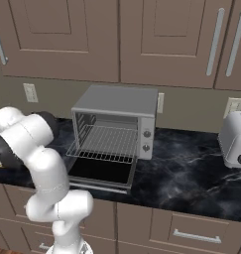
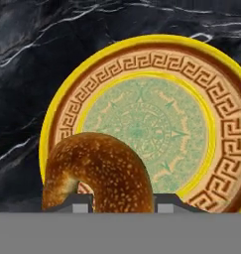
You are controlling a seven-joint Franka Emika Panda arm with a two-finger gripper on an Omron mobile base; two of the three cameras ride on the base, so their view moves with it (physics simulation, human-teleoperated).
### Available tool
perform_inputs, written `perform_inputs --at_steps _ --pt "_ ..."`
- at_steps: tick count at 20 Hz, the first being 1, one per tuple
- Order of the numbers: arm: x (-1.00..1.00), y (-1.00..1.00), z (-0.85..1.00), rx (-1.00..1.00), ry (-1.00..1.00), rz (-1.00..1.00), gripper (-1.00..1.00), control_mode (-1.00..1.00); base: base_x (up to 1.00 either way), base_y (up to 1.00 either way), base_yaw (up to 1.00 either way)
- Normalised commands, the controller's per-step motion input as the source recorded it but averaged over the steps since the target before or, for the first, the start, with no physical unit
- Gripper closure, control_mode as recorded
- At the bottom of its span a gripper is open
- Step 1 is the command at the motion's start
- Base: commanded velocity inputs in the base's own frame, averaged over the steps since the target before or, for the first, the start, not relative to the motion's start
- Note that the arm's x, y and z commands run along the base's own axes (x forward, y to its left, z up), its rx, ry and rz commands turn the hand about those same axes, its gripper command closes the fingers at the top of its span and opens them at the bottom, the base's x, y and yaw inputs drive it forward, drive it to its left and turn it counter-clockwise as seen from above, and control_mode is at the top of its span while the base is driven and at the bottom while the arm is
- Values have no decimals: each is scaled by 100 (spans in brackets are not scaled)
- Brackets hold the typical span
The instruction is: Pick up the bagel from the plate, place it on the toaster oven rack, close the door, and set the timer.
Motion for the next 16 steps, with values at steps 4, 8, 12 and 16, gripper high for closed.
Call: perform_inputs --at_steps 4,8,12,16 --pt "-36 -53 95 4 -2 0 100 -100 0 0 0" --pt "-5 -42 100 9 13 0 100 -100 0 0 0" --pt "-5 -74 95 6 13 0 100 -100 0 0 0" --pt "-8 -78 76 2 12 0 100 -100 0 0 0"
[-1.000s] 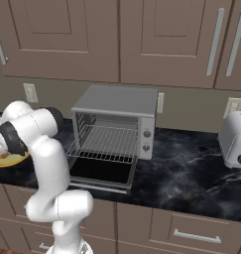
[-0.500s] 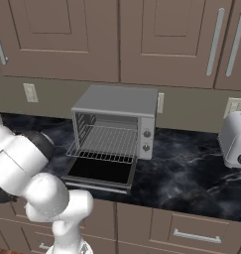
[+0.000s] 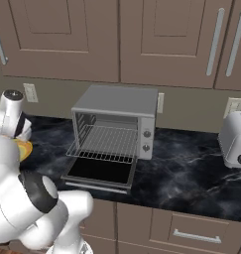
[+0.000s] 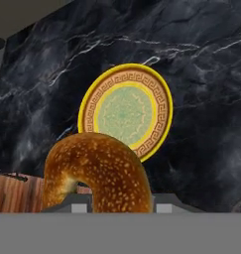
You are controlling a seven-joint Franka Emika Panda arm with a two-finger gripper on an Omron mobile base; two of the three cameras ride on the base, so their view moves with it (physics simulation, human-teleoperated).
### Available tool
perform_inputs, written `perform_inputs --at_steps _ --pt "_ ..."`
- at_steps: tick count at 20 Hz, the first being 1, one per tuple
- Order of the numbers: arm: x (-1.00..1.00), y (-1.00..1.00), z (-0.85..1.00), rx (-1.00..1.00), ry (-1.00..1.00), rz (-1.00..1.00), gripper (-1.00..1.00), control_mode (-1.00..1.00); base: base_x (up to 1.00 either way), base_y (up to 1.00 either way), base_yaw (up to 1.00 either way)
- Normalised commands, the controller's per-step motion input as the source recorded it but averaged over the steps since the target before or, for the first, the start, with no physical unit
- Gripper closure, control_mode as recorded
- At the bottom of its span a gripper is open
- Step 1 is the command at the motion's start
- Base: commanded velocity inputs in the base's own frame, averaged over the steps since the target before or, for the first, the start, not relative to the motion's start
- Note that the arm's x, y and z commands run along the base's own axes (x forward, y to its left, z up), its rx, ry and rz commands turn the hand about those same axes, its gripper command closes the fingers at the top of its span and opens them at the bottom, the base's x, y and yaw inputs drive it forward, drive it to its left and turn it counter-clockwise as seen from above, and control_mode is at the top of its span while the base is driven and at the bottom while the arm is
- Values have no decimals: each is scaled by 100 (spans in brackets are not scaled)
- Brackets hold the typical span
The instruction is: Pick up the bagel from the plate, place it on the toaster oven rack, close the door, and set the timer.
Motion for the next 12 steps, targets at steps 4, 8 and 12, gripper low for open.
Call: perform_inputs --at_steps 4,8,12 --pt "-12 -75 42 0 14 0 100 -100 0 0 0" --pt "-25 -60 31 0 14 0 100 -100 0 0 0" --pt "-4 -66 20 0 17 0 100 -100 0 0 0"
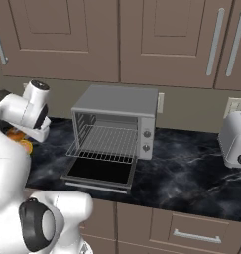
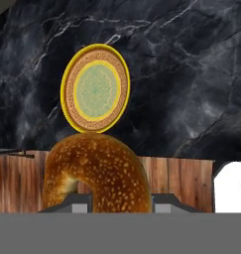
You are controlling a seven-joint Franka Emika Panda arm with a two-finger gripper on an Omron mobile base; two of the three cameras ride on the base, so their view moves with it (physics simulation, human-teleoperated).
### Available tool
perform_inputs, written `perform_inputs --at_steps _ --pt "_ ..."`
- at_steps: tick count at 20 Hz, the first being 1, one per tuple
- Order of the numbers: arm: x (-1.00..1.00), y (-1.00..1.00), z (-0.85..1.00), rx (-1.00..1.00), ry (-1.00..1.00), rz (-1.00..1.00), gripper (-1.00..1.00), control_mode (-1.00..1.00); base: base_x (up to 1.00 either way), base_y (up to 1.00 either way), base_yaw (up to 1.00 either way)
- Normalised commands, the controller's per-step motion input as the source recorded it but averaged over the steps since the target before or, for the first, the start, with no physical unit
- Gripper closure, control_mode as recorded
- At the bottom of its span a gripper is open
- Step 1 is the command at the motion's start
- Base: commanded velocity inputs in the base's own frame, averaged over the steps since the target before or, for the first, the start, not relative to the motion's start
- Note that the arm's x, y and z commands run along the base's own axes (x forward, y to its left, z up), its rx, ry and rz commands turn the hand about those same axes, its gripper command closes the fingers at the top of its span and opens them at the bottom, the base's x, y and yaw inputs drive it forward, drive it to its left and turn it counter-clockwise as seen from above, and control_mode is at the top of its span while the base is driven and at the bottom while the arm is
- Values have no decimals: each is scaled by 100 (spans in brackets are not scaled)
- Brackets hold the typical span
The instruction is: Pick up the bagel from the plate, place it on the toaster oven rack, close the door, and set the timer.
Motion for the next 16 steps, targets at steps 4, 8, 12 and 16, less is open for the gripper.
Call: perform_inputs --at_steps 4,8,12,16 --pt "0 -69 28 0 18 0 100 -100 0 0 0" --pt "0 -82 18 -1 13 0 100 -100 0 0 0" --pt "0 -83 2 -6 3 0 100 -100 0 0 0" --pt "0 -81 0 -11 0 0 100 -100 0 0 0"
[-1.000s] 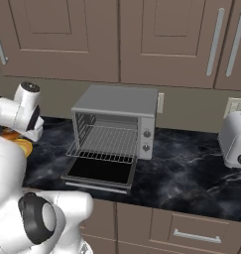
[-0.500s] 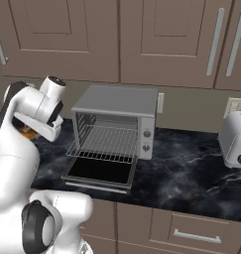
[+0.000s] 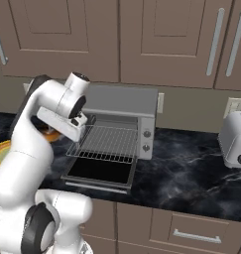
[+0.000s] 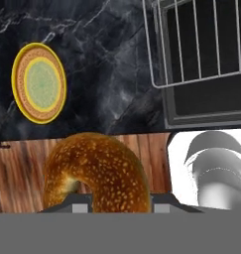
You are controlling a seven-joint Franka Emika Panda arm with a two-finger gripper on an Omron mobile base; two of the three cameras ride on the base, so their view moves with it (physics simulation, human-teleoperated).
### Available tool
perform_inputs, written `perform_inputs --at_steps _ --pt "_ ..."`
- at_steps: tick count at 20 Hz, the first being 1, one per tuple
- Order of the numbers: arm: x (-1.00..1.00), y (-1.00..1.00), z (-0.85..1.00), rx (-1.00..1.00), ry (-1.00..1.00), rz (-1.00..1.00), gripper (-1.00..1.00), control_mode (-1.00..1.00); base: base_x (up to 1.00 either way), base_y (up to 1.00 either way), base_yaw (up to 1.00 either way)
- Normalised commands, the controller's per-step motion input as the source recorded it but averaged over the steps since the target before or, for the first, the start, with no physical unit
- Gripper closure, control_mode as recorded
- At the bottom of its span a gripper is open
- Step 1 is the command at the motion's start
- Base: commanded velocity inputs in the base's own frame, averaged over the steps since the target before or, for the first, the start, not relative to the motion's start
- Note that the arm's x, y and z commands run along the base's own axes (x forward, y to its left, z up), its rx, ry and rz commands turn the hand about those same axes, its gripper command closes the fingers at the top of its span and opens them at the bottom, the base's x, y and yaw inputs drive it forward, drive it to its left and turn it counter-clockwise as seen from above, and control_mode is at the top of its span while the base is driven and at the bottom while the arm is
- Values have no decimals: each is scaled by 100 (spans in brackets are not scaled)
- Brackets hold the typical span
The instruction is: Pick up the bagel from the plate, place it on the toaster oven rack, close the door, and set the timer.
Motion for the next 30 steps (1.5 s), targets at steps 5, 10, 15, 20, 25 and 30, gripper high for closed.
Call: perform_inputs --at_steps 5,10,15,20,25,30 --pt "0 -78 0 -9 0 0 100 -100 0 0 0" --pt "0 -56 -2 -5 -17 0 100 -100 0 0 0" --pt "0 -40 -14 0 -40 0 100 -100 0 0 0" --pt "0 -21 -36 0 -33 0 100 -100 0 0 0" --pt "22 -6 -13 0 -9 0 100 -100 0 0 0" --pt "55 -12 0 0 1 0 100 -100 0 0 0"
